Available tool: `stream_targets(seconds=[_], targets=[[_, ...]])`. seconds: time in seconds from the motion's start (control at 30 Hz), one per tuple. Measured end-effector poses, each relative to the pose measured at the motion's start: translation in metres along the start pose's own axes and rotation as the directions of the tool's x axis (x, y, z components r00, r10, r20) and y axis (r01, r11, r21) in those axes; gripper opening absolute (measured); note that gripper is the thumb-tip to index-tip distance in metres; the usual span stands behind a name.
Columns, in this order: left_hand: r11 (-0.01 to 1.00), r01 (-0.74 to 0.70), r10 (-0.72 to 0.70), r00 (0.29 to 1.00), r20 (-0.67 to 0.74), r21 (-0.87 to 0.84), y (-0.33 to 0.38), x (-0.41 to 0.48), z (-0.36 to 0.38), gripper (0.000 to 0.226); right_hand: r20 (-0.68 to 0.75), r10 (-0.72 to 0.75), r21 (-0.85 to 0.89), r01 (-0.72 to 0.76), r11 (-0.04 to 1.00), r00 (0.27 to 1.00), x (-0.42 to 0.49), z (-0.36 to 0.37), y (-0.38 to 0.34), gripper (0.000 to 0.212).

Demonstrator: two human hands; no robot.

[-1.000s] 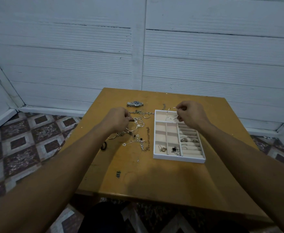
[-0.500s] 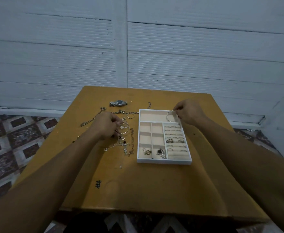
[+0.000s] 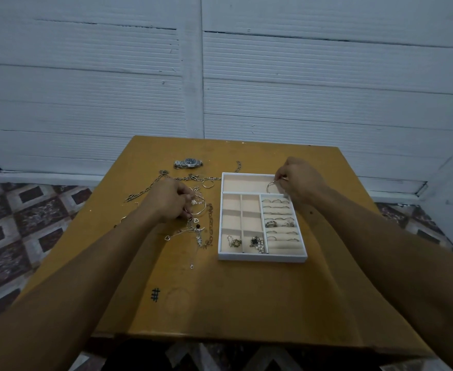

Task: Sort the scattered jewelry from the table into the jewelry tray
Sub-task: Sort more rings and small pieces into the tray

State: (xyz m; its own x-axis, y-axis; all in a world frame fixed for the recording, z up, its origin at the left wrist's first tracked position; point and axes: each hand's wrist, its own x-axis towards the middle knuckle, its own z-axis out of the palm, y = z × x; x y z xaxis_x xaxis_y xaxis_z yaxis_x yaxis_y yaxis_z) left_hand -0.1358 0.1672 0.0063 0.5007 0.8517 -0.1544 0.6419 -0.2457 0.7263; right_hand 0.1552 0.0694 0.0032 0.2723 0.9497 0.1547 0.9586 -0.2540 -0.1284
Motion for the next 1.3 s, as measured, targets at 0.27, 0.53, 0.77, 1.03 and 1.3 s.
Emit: stream_targets(seconds=[0.27,0.53,0.77,1.03,1.3], targets=[[0.999,0.016,-0.017,1.000,-0.007,-0.030,0.002,0.001,0.002,0.015,0.043,0.049,-0.016,-0.048,0.999,0.998,0.003,-0.002,-0.005,0.023],[0.997,0.033,-0.033,0.999,-0.001,-0.066,-0.003,0.002,0.003,0.016,0.042,0.063,-0.080,-0.060,0.995,0.997,0.006,0.002,-0.007,0.020],[0.993,0.060,-0.061,0.998,-0.004,-0.102,0.003,-0.002,0.000,0.015,0.009,0.080,0.027,-0.081,0.996,0.997,0.003,-0.005,-0.014,0.017],[0.996,0.058,-0.060,0.998,-0.026,-0.074,0.005,-0.018,-0.014,0.016,0.040,-0.072,0.435,0.048,0.899,0.997,-0.025,-0.007,-0.118,0.013],[0.999,-0.017,0.013,0.993,-0.120,-0.028,0.010,-0.027,-0.035,0.014,0.067,-0.024,0.466,-0.010,0.885,0.997,-0.036,0.008,-0.157,0.014]])
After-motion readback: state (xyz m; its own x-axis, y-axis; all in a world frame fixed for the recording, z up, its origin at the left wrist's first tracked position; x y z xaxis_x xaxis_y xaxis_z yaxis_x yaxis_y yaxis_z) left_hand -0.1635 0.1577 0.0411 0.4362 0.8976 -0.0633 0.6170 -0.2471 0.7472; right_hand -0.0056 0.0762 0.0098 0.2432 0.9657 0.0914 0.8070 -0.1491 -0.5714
